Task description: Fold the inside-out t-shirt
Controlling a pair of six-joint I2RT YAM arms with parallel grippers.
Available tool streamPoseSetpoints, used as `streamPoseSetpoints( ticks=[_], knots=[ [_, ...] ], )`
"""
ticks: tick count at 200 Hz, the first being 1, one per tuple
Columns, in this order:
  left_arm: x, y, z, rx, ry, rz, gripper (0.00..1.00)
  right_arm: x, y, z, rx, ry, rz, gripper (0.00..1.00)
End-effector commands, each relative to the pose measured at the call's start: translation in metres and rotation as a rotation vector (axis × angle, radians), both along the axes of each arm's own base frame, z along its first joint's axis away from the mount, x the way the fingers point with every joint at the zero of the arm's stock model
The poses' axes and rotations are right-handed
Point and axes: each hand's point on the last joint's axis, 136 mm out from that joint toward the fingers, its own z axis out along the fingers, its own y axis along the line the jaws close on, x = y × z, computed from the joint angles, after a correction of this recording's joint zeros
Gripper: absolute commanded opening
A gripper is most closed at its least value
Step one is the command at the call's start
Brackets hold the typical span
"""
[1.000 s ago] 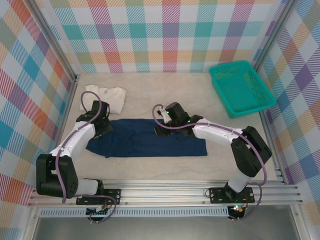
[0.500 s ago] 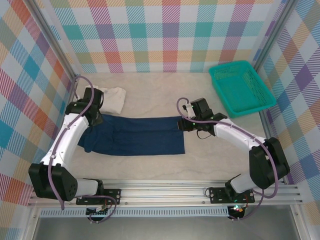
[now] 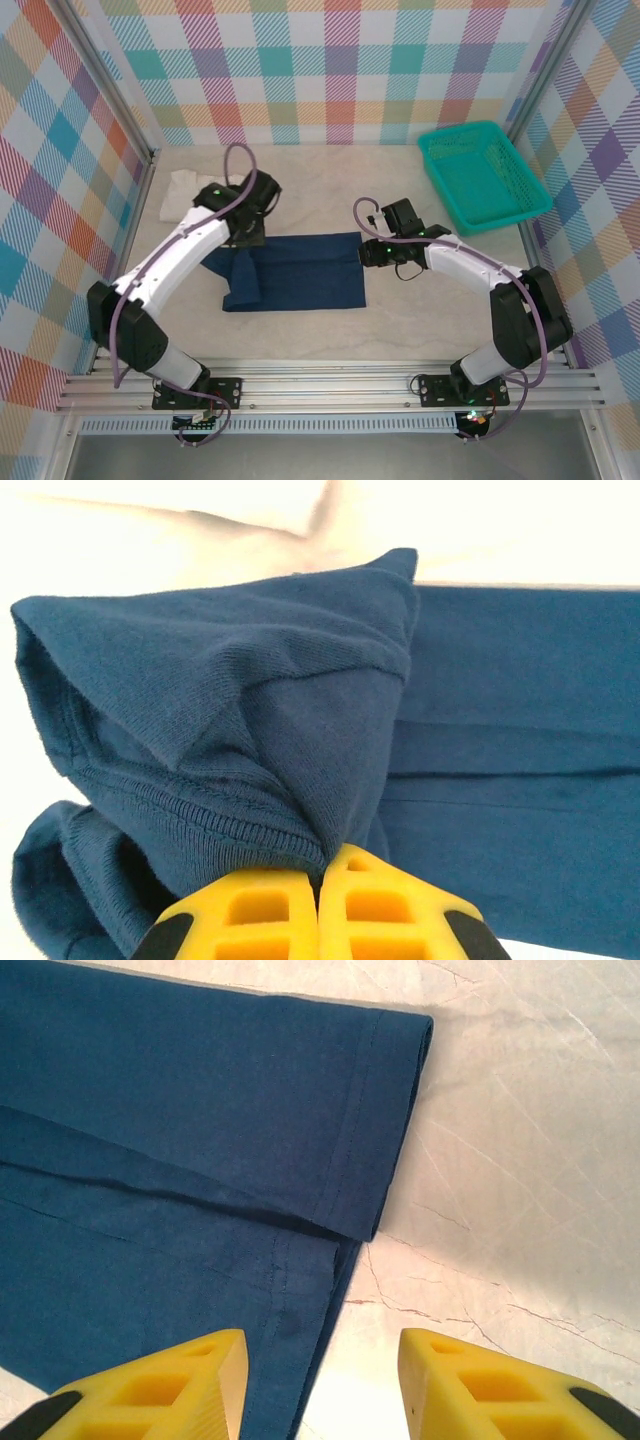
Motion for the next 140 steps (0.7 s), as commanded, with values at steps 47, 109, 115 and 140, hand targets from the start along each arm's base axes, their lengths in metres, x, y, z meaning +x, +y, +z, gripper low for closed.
streamPoseSetpoints(
  ticks=[47, 109, 115, 140],
  knots=[
    [0.005, -0.084, -0.027, -0.044, 0.089, -0.125, 0.00, -0.008, -0.022, -0.007, 0.000, 0.055, -0.083, 0.44],
    [0.006, -0.133, -0.055, -0.166, 0.153, -0.154, 0.00, -0.016, -0.032, -0.016, -0.006, 0.078, -0.120, 0.45],
    [0.006, -0.137, -0.055, -0.171, 0.156, -0.159, 0.00, -0.017, -0.032, -0.016, -0.006, 0.081, -0.121, 0.45],
    [0.005, -0.140, -0.055, -0.169, 0.167, -0.165, 0.00, -0.020, -0.032, -0.020, -0.006, 0.088, -0.121, 0.45]
  ],
)
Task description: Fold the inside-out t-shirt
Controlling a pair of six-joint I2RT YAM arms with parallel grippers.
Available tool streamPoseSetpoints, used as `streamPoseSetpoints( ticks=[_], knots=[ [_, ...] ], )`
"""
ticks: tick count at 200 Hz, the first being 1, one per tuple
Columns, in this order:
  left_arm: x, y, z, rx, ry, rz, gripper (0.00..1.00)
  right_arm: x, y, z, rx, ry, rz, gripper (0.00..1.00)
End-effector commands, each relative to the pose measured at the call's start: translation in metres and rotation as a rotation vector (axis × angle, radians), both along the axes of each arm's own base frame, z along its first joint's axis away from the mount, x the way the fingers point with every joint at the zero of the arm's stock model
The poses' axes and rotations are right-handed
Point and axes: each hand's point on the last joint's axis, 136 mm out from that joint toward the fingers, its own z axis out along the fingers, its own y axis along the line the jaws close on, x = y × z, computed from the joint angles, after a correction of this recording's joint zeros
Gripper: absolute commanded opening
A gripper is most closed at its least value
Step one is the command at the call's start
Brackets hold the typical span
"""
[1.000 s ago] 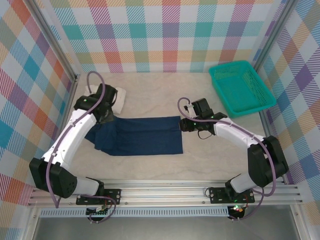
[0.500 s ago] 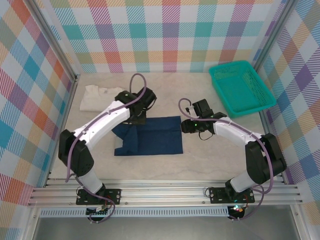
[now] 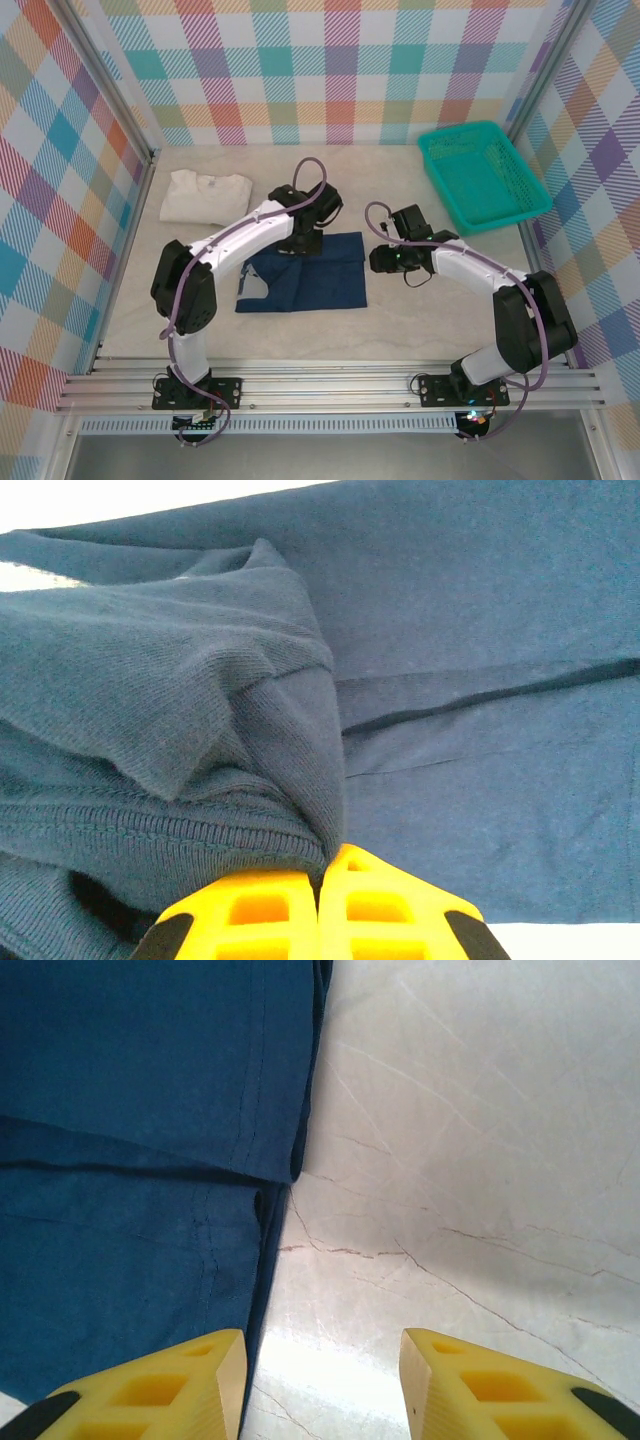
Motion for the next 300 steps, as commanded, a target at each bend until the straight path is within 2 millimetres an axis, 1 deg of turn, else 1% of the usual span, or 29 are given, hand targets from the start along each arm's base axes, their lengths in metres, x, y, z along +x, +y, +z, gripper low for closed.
streamPoseSetpoints(
  ticks=[1, 59, 83, 99, 137, 155, 173, 182, 195, 202, 213, 232, 236, 242, 256, 257, 265, 270, 283, 292, 300],
  knots=[
    [0.000, -0.018, 0.011, -0.062, -0.007, -0.001, 0.00, -0.006, -0.004, 0.001, 0.013, 0.009, -0.021, 0.45],
    [-0.004, -0.006, 0.034, -0.051, -0.041, 0.002, 0.00, -0.010, 0.002, -0.006, 0.045, 0.034, -0.014, 0.45],
    [-0.004, -0.009, 0.044, -0.094, -0.060, 0.013, 0.00, -0.013, 0.006, -0.012, 0.072, 0.057, -0.010, 0.45],
    [-0.004, -0.014, 0.047, -0.125, -0.066, 0.015, 0.00, -0.015, 0.008, -0.016, 0.084, 0.068, -0.012, 0.45],
    [0.000, -0.023, 0.041, -0.160, -0.058, 0.024, 0.00, -0.016, 0.009, -0.018, 0.090, 0.072, -0.008, 0.45],
    [0.005, -0.030, 0.030, -0.165, -0.054, 0.030, 0.00, -0.017, 0.008, -0.019, 0.088, 0.074, -0.009, 0.45],
    [0.011, -0.045, 0.016, -0.202, -0.033, 0.029, 0.00, -0.018, 0.007, -0.018, 0.085, 0.072, -0.012, 0.45],
    [0.013, -0.056, 0.011, -0.238, -0.020, 0.029, 0.04, -0.019, 0.006, -0.016, 0.083, 0.071, -0.016, 0.45],
    [0.015, -0.077, 0.006, -0.312, -0.002, 0.027, 0.16, -0.021, 0.001, -0.014, 0.068, 0.063, -0.034, 0.45],
    [0.017, -0.089, 0.005, -0.351, 0.004, 0.025, 0.21, -0.023, -0.005, -0.013, 0.053, 0.056, -0.056, 0.45],
    [0.016, -0.109, 0.004, -0.422, 0.025, 0.014, 0.33, -0.025, -0.015, -0.012, 0.027, 0.043, -0.097, 0.46],
    [0.011, -0.149, 0.004, -0.587, 0.097, -0.022, 0.40, -0.029, -0.031, -0.008, -0.004, 0.012, -0.171, 0.46],
    [0.010, -0.156, 0.004, -0.614, 0.116, -0.033, 0.41, -0.029, -0.034, -0.008, -0.010, 0.004, -0.187, 0.46],
    [0.008, -0.161, 0.006, -0.633, 0.130, -0.053, 0.43, -0.030, -0.038, -0.005, -0.015, -0.010, -0.209, 0.46],
    [0.011, -0.155, 0.016, -0.600, 0.091, -0.098, 0.48, -0.032, -0.047, -0.001, -0.026, -0.033, -0.251, 0.46],
    [0.013, -0.154, 0.019, -0.600, 0.079, -0.101, 0.49, -0.032, -0.047, 0.000, -0.025, -0.035, -0.252, 0.46],
    [0.016, -0.143, 0.026, -0.556, 0.039, -0.119, 0.52, -0.033, -0.047, 0.004, -0.015, -0.051, -0.257, 0.46],
    [0.016, -0.135, 0.034, -0.540, 0.012, -0.133, 0.54, -0.032, -0.047, 0.007, -0.006, -0.063, -0.261, 0.46],
    [0.018, -0.107, 0.046, -0.497, -0.052, -0.133, 0.59, -0.030, -0.043, 0.017, 0.025, -0.103, -0.239, 0.47],
    [0.019, -0.084, 0.053, -0.483, -0.103, -0.113, 0.64, -0.028, -0.033, 0.027, 0.073, -0.140, -0.194, 0.49],
    [0.017, -0.062, 0.055, -0.486, -0.137, -0.085, 0.68, -0.024, -0.022, 0.036, 0.121, -0.174, -0.150, 0.50]
  ],
)
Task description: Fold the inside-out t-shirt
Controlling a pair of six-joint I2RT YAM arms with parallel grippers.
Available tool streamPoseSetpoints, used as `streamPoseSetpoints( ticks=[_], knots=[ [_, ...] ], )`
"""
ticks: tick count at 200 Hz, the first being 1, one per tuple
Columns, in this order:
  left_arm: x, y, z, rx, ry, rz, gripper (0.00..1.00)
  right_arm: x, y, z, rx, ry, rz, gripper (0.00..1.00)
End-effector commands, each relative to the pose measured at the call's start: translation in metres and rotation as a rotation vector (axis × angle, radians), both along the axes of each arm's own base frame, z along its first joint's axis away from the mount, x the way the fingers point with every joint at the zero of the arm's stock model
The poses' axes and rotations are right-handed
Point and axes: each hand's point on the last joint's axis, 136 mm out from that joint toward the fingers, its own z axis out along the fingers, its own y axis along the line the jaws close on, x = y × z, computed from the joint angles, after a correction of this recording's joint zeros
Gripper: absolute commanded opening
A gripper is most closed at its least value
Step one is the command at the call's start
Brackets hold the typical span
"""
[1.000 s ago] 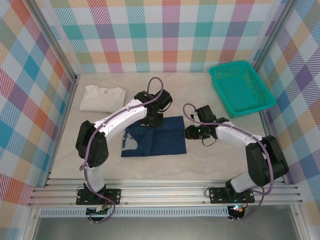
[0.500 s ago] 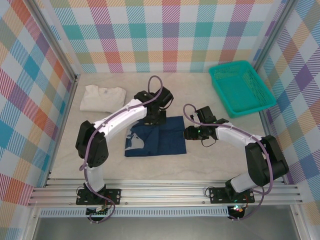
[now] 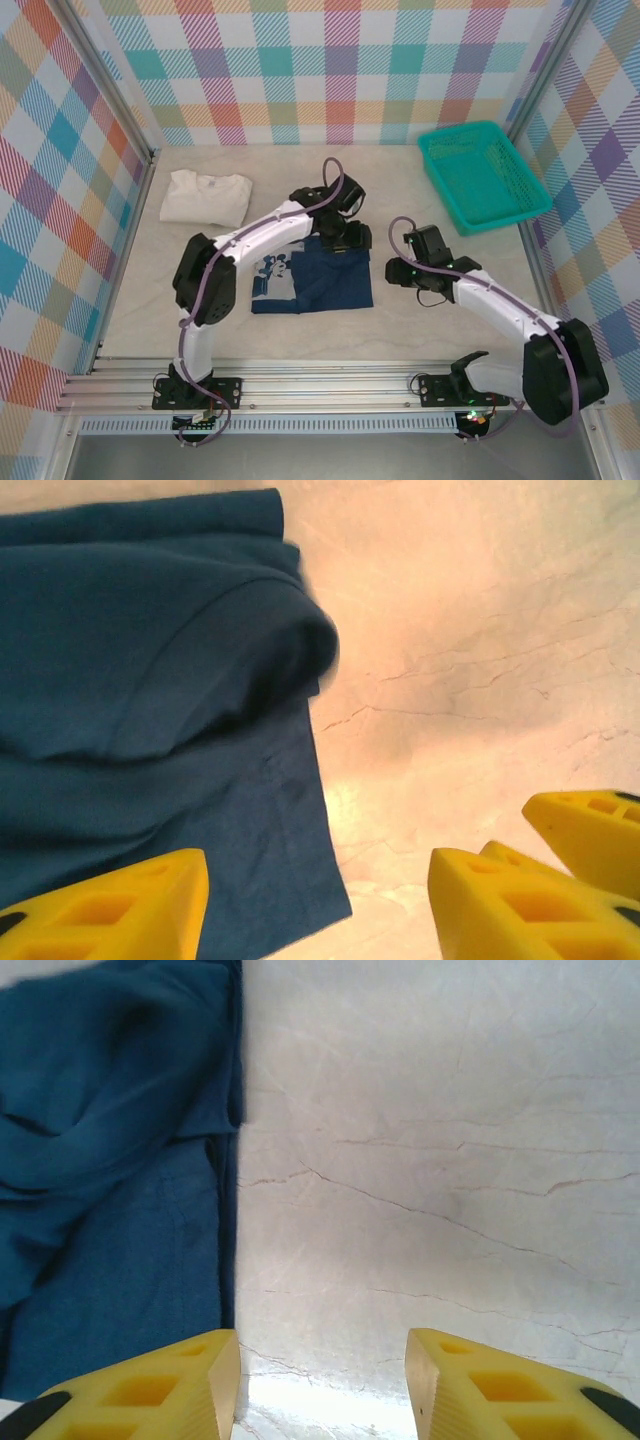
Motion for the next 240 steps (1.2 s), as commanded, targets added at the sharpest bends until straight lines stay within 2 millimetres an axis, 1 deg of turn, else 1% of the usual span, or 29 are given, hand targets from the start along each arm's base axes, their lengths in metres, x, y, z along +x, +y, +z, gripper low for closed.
streamPoseSetpoints(
  ticks=[1, 5, 8, 13, 18, 21, 28, 40, 48, 59, 81, 99, 119, 138, 163, 188, 210, 240],
  knots=[
    [-0.001, 0.058, 0.046, 0.001, -0.154, 0.042, 0.68, 0.008, 0.017, 0.022, 0.086, -0.094, 0.056, 0.50],
    [-0.002, 0.069, 0.043, -0.004, -0.158, 0.066, 0.71, 0.010, 0.022, 0.026, 0.103, -0.106, 0.072, 0.51],
    [-0.002, 0.074, 0.048, -0.022, -0.173, 0.078, 0.72, 0.012, 0.025, 0.029, 0.114, -0.113, 0.082, 0.52],
    [-0.005, 0.088, 0.041, -0.031, -0.166, 0.098, 0.75, 0.016, 0.032, 0.032, 0.134, -0.117, 0.100, 0.53],
    [-0.006, 0.099, 0.038, -0.046, -0.170, 0.118, 0.77, 0.019, 0.038, 0.033, 0.145, -0.115, 0.115, 0.56],
    [-0.007, 0.106, 0.032, -0.050, -0.159, 0.132, 0.78, 0.022, 0.042, 0.035, 0.149, -0.117, 0.124, 0.57],
    [-0.007, 0.120, 0.023, -0.063, -0.142, 0.164, 0.79, 0.028, 0.050, 0.035, 0.150, -0.112, 0.138, 0.60],
    [-0.006, 0.135, 0.007, -0.082, -0.101, 0.195, 0.80, 0.040, 0.064, 0.033, 0.167, -0.091, 0.149, 0.63],
    [-0.006, 0.139, -0.003, -0.087, -0.076, 0.199, 0.80, 0.048, 0.072, 0.031, 0.192, -0.076, 0.149, 0.64],
    [-0.005, 0.137, -0.012, -0.095, -0.056, 0.187, 0.81, 0.059, 0.077, 0.023, 0.197, -0.052, 0.123, 0.64],
    [-0.001, 0.124, -0.026, -0.126, -0.020, 0.155, 0.82, 0.080, 0.084, 0.010, 0.188, -0.013, 0.081, 0.64],
    [0.001, 0.122, -0.040, -0.112, 0.011, 0.150, 0.82, 0.090, 0.087, -0.006, 0.175, 0.044, 0.046, 0.61],
    [-0.001, 0.118, -0.048, -0.121, 0.032, 0.136, 0.81, 0.097, 0.091, -0.020, 0.178, 0.076, 0.027, 0.55],
    [-0.003, 0.115, -0.055, -0.131, 0.049, 0.128, 0.77, 0.102, 0.093, -0.023, 0.180, 0.073, 0.025, 0.46],
    [-0.006, 0.114, -0.066, -0.131, 0.075, 0.120, 0.67, 0.107, 0.094, -0.029, 0.167, 0.074, 0.022, 0.34],
    [-0.008, 0.111, -0.069, -0.139, 0.081, 0.108, 0.56, 0.113, 0.094, -0.033, 0.155, 0.067, 0.023, 0.23],
    [-0.009, 0.110, -0.067, -0.141, 0.067, 0.093, 0.42, 0.118, 0.092, -0.033, 0.145, 0.056, 0.025, 0.17],
    [-0.015, 0.099, -0.065, -0.175, 0.062, 0.048, 0.24, 0.127, 0.090, -0.031, 0.144, 0.044, 0.035, 0.11]
  ],
)
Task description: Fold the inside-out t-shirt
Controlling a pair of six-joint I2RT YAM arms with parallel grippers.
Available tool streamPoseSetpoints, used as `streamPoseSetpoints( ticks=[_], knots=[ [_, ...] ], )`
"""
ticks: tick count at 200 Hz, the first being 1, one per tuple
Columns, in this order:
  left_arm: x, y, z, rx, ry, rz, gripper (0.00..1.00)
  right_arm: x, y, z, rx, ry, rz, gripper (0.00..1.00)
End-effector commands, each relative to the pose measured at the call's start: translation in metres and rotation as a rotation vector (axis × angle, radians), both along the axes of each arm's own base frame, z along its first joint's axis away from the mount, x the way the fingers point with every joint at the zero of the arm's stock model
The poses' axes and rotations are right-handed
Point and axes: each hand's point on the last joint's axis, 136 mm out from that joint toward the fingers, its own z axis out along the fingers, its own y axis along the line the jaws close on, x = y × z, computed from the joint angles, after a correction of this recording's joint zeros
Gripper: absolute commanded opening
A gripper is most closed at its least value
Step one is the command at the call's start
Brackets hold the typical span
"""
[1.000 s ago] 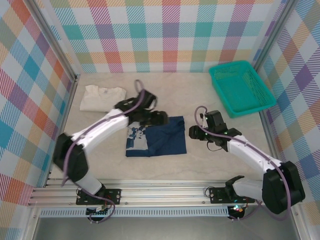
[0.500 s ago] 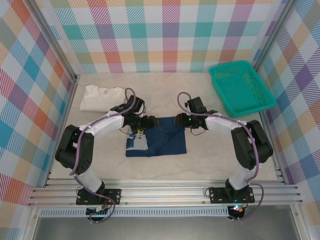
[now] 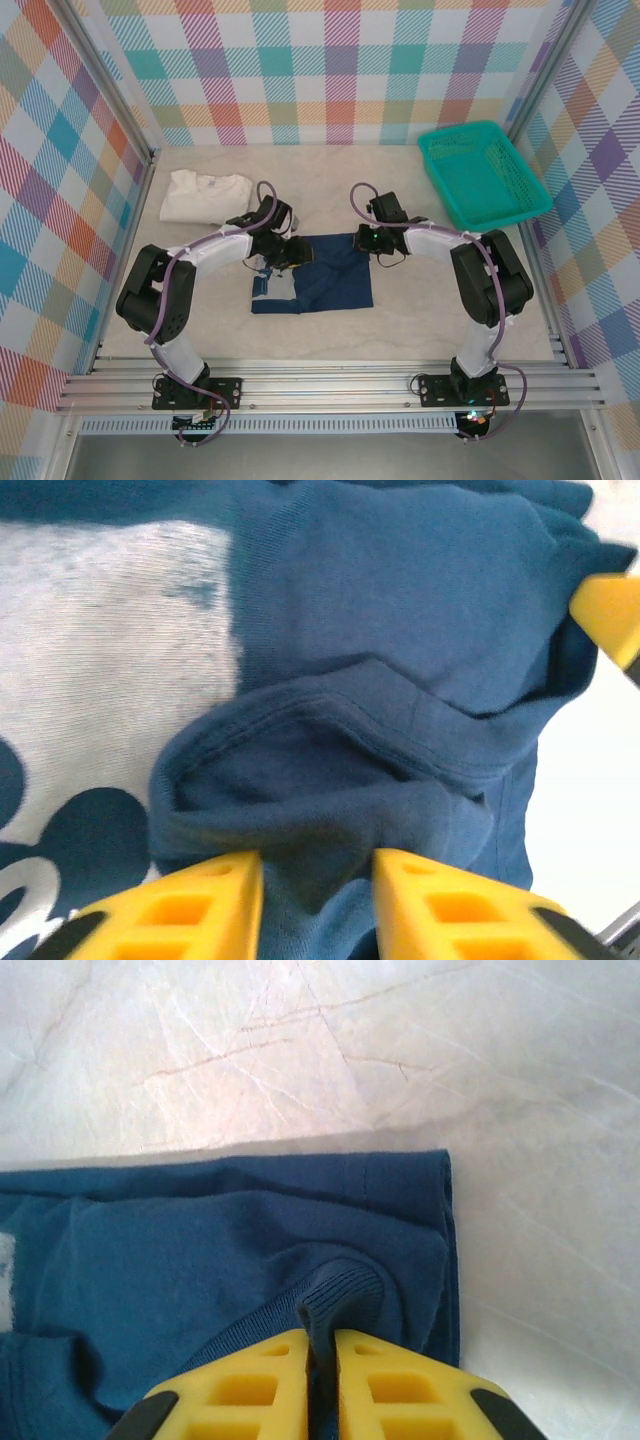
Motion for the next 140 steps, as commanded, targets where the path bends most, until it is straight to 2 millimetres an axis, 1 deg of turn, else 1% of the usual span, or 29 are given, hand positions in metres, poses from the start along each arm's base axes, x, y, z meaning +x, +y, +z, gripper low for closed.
streamPoseSetpoints(
  ticks=[1, 21, 37, 70, 85, 97, 100, 116, 140],
  knots=[
    [-0.008, -0.014, 0.004, -0.046, -0.018, -0.061, 0.23, 0.016, 0.001, 0.008, 0.008, -0.043, 0.010, 0.11],
    [-0.013, -0.026, 0.012, -0.076, -0.036, -0.101, 0.13, 0.020, 0.002, 0.009, 0.005, -0.042, 0.023, 0.10],
    [-0.018, -0.038, 0.023, -0.094, -0.066, -0.142, 0.07, 0.021, 0.002, 0.006, -0.002, -0.030, 0.034, 0.10],
    [-0.034, -0.067, 0.043, -0.136, -0.111, -0.227, 0.02, 0.023, 0.004, 0.002, 0.006, -0.007, 0.057, 0.09],
    [-0.043, -0.082, 0.048, -0.156, -0.124, -0.270, 0.01, 0.023, 0.007, 0.001, 0.014, 0.010, 0.075, 0.11],
    [-0.052, -0.093, 0.047, -0.162, -0.116, -0.303, 0.01, 0.024, 0.008, 0.001, 0.016, 0.022, 0.087, 0.14],
    [-0.051, -0.101, 0.051, -0.183, -0.141, -0.316, 0.01, 0.024, 0.008, 0.001, 0.017, 0.023, 0.089, 0.15],
    [-0.062, -0.121, 0.052, -0.199, -0.153, -0.365, 0.01, 0.025, 0.007, 0.004, 0.026, 0.030, 0.098, 0.20],
    [-0.078, -0.155, 0.053, -0.231, -0.175, -0.440, 0.08, 0.027, 0.001, 0.011, 0.037, 0.042, 0.112, 0.29]
  ],
)
